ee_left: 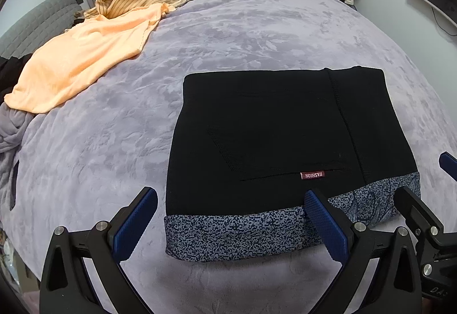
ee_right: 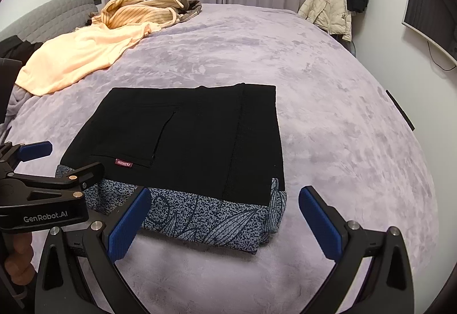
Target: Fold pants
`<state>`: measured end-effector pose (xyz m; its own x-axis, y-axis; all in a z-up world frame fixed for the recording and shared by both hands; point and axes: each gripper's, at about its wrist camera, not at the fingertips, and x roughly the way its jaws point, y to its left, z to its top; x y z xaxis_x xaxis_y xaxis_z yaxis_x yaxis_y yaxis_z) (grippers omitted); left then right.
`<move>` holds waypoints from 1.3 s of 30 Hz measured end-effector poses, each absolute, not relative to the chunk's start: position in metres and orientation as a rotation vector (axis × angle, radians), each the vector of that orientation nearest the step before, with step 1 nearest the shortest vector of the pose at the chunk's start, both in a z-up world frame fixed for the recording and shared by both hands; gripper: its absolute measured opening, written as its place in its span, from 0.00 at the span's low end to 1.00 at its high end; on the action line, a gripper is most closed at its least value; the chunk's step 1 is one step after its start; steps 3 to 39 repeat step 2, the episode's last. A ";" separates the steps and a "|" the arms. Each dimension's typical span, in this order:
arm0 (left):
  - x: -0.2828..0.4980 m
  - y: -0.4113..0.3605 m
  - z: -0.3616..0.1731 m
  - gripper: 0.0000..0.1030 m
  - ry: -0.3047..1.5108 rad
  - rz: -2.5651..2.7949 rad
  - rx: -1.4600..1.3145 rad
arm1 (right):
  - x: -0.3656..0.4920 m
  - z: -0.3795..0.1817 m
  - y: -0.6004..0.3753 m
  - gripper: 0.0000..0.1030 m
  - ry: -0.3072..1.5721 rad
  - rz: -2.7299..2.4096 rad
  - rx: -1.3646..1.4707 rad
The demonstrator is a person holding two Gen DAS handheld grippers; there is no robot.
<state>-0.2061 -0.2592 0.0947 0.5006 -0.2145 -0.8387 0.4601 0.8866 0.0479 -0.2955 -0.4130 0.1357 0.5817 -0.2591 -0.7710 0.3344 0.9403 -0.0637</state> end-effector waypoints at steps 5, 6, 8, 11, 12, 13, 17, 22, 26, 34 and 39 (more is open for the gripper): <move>-0.210 -0.264 0.096 1.00 0.955 -0.415 0.292 | -0.300 0.135 -0.417 1.00 0.880 -0.351 0.101; -0.210 -0.264 0.096 1.00 0.955 -0.415 0.292 | -0.300 0.135 -0.417 1.00 0.880 -0.351 0.101; -0.210 -0.264 0.096 1.00 0.955 -0.415 0.292 | -0.300 0.135 -0.417 1.00 0.880 -0.351 0.101; -0.210 -0.264 0.096 1.00 0.955 -0.415 0.292 | -0.300 0.135 -0.417 1.00 0.880 -0.351 0.101; -0.210 -0.264 0.096 1.00 0.955 -0.415 0.292 | -0.300 0.135 -0.417 1.00 0.880 -0.351 0.101; -0.210 -0.264 0.096 1.00 0.955 -0.415 0.292 | -0.300 0.135 -0.417 1.00 0.880 -0.351 0.101; -0.210 -0.264 0.096 1.00 0.955 -0.415 0.292 | -0.300 0.135 -0.417 1.00 0.880 -0.351 0.101; -0.210 -0.264 0.096 1.00 0.955 -0.415 0.292 | -0.300 0.135 -0.417 1.00 0.880 -0.351 0.101; -0.210 -0.264 0.096 1.00 0.955 -0.415 0.292 | -0.300 0.135 -0.417 1.00 0.880 -0.351 0.101; -0.210 -0.264 0.096 1.00 0.955 -0.415 0.292 | -0.300 0.135 -0.417 1.00 0.880 -0.351 0.101; -0.210 -0.264 0.096 1.00 0.955 -0.415 0.292 | -0.300 0.135 -0.417 1.00 0.880 -0.351 0.101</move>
